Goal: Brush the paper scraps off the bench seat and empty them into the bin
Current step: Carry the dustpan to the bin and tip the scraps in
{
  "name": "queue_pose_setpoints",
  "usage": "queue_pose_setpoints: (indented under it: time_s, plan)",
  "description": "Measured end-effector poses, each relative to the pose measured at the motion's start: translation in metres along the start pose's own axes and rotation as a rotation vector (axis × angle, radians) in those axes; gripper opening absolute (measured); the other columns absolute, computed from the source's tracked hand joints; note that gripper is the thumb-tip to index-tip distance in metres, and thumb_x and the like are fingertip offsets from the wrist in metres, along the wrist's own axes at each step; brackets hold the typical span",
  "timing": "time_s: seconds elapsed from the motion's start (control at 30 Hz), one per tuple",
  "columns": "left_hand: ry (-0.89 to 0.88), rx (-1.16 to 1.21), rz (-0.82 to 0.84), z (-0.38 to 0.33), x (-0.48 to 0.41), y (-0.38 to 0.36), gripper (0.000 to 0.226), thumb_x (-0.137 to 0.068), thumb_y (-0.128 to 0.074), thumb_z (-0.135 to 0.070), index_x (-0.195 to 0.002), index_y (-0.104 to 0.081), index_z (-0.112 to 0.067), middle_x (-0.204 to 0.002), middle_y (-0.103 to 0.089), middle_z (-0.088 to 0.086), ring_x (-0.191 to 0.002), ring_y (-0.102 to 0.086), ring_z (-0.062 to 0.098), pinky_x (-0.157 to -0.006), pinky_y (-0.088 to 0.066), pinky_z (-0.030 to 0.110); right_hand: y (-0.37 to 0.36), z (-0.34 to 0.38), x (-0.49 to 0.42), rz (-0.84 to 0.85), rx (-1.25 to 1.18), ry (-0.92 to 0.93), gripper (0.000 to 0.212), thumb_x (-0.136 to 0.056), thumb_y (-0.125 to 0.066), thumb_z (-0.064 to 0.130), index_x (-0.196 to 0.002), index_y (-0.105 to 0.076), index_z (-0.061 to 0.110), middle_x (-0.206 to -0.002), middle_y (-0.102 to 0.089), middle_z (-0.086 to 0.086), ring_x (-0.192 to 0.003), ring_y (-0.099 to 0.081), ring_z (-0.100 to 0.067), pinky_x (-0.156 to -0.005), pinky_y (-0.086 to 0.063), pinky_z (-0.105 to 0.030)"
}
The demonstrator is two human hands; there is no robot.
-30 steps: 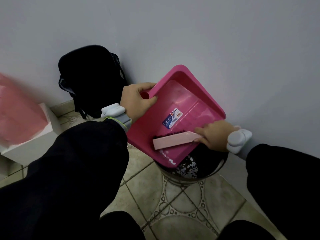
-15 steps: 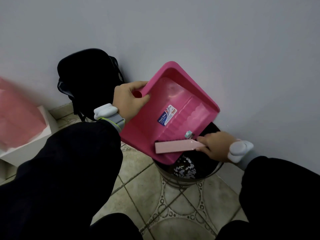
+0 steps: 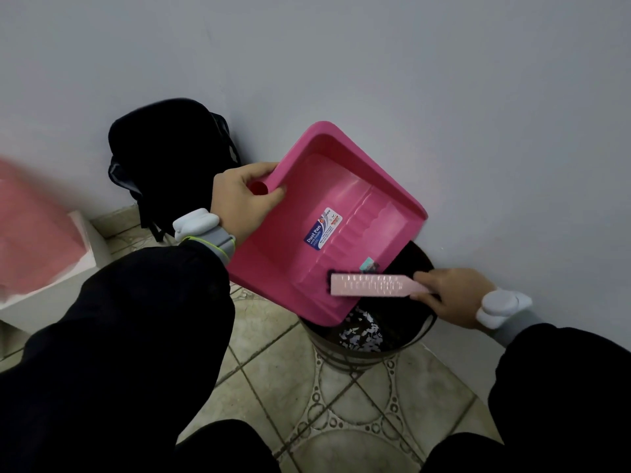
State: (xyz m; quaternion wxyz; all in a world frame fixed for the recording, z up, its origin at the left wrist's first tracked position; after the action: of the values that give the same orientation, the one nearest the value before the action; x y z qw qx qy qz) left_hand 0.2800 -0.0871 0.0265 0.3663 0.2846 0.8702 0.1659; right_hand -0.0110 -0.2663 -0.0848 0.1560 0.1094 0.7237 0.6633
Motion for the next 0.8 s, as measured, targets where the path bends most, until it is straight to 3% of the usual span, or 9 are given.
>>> queue_pose_setpoints:
  time_s: [0.07, 0.13, 0.2, 0.27, 0.33, 0.43, 0.53, 0.63, 0.8]
  plan:
    - [0.013, 0.012, -0.014, 0.001, 0.001, 0.001, 0.03, -0.074, -0.072, -0.011, -0.104, -0.072, -0.017, -0.069, -0.063, -0.028, -0.062, -0.052, -0.019, -0.065, -0.037, -0.001, -0.003, 0.0, 0.007, 0.034, 0.012, 0.032, 0.071, -0.075, -0.007, 0.066, -0.1, -0.056, 0.021, -0.093, -0.066, 0.0, -0.083, -0.065, -0.026, -0.063, -0.043, -0.029]
    - [0.021, 0.026, -0.024, 0.001, 0.003, 0.003, 0.031, -0.075, -0.072, -0.01, -0.105, -0.072, -0.015, -0.076, -0.065, -0.012, -0.062, -0.052, -0.019, -0.065, -0.037, -0.001, -0.003, -0.004, 0.011, -0.001, -0.019, 0.022, 0.066, -0.077, -0.012, 0.065, -0.096, -0.056, 0.02, -0.087, -0.066, 0.0, -0.077, -0.065, -0.027, -0.06, -0.044, -0.031]
    - [0.031, 0.035, -0.026, 0.002, 0.003, 0.003, 0.031, -0.075, -0.072, -0.009, -0.105, -0.072, -0.015, -0.075, -0.065, -0.016, -0.061, -0.052, -0.019, -0.064, -0.038, -0.001, 0.002, -0.01, 0.011, -0.114, -0.06, -0.047, 0.059, -0.08, -0.021, 0.061, -0.091, -0.058, 0.017, -0.08, -0.067, -0.004, -0.071, -0.065, -0.031, -0.056, -0.044, -0.032]
    - [0.034, 0.034, -0.018, 0.003, 0.002, 0.003, 0.031, -0.075, -0.072, -0.01, -0.105, -0.072, -0.016, -0.065, -0.061, -0.034, -0.061, -0.052, -0.018, -0.064, -0.037, -0.001, 0.007, -0.017, 0.01, -0.183, -0.076, -0.142, 0.06, -0.079, -0.022, 0.061, -0.092, -0.058, 0.016, -0.079, -0.067, -0.007, -0.071, -0.065, -0.032, -0.056, -0.042, -0.032]
    - [0.038, 0.018, -0.013, 0.004, 0.001, 0.003, 0.031, -0.074, -0.072, -0.01, -0.104, -0.072, -0.017, -0.062, -0.057, -0.042, -0.06, -0.052, -0.017, -0.063, -0.037, -0.001, 0.008, -0.019, 0.008, -0.136, -0.093, -0.18, 0.062, -0.078, -0.019, 0.063, -0.094, -0.057, 0.017, -0.082, -0.067, -0.008, -0.077, -0.064, -0.032, -0.06, -0.041, -0.033]
    - [0.037, 0.026, -0.017, 0.005, 0.0, 0.001, 0.03, -0.074, -0.072, -0.009, -0.103, -0.072, -0.015, -0.062, -0.058, -0.041, -0.061, -0.052, -0.019, -0.064, -0.037, -0.002, 0.001, -0.011, 0.009, 0.006, -0.071, -0.076, 0.06, -0.079, -0.019, 0.064, -0.097, -0.055, 0.02, -0.089, -0.067, -0.004, -0.084, -0.063, -0.029, -0.065, -0.044, -0.032]
    - [0.037, 0.042, -0.006, 0.009, -0.001, -0.001, 0.03, -0.074, -0.071, -0.01, -0.103, -0.072, -0.016, -0.067, -0.057, -0.046, -0.064, -0.053, -0.021, -0.066, -0.038, -0.001, -0.002, -0.005, 0.013, -0.051, -0.127, -0.072, 0.064, -0.077, -0.014, 0.065, -0.093, -0.054, 0.019, -0.085, -0.066, -0.003, -0.079, -0.063, -0.029, -0.062, -0.041, -0.031]
    - [0.044, 0.04, -0.01, 0.013, -0.002, -0.002, 0.028, -0.071, -0.069, -0.019, -0.099, -0.072, -0.017, -0.069, -0.059, -0.042, -0.065, -0.054, -0.018, -0.067, -0.039, 0.002, 0.004, -0.014, 0.016, -0.197, -0.237, -0.221, 0.052, -0.08, -0.023, 0.061, -0.086, -0.052, 0.018, -0.078, -0.066, -0.01, -0.073, -0.063, -0.034, -0.06, -0.042, -0.034]
    - [0.084, 0.063, -0.051, 0.022, -0.003, -0.002, 0.02, -0.07, -0.066, -0.023, -0.091, -0.068, -0.024, -0.073, -0.06, -0.02, -0.062, -0.05, -0.009, -0.066, -0.04, 0.013, 0.016, -0.03, 0.025, -0.311, -0.26, -0.415, 0.038, -0.085, -0.033, 0.05, -0.082, -0.044, 0.013, -0.062, -0.053, -0.013, -0.065, -0.058, -0.041, -0.055, -0.032, -0.032]
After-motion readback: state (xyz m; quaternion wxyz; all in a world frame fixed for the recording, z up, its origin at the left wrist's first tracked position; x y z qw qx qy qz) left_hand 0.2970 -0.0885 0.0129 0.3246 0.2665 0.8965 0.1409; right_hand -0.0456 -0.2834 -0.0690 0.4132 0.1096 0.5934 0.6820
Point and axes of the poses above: each hand's wrist, its own x-axis away from the middle knuckle, its own y-axis out of the back of the hand, z = x × y, the point moved 1 cm from there along -x, towards the middle knuckle
